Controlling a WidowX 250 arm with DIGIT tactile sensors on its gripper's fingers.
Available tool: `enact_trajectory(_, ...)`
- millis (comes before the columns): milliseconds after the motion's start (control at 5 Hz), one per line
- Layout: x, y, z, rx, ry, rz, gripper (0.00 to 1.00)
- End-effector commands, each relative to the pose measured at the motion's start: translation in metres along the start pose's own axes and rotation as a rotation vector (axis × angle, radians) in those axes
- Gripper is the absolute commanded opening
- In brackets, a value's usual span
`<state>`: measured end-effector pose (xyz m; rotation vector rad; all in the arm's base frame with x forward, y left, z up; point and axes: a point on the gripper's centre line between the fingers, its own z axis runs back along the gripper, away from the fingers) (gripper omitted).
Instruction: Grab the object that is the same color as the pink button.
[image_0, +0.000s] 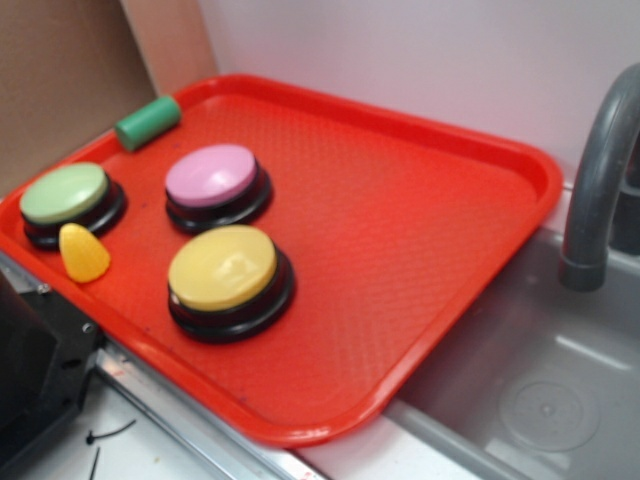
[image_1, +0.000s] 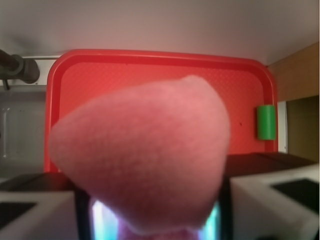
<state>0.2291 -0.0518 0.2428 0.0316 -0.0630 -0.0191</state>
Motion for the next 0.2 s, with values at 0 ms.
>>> enact_trajectory(0,0.0011,-0.0026,0.0034,0.056,-0.04,-0.016,0.0)
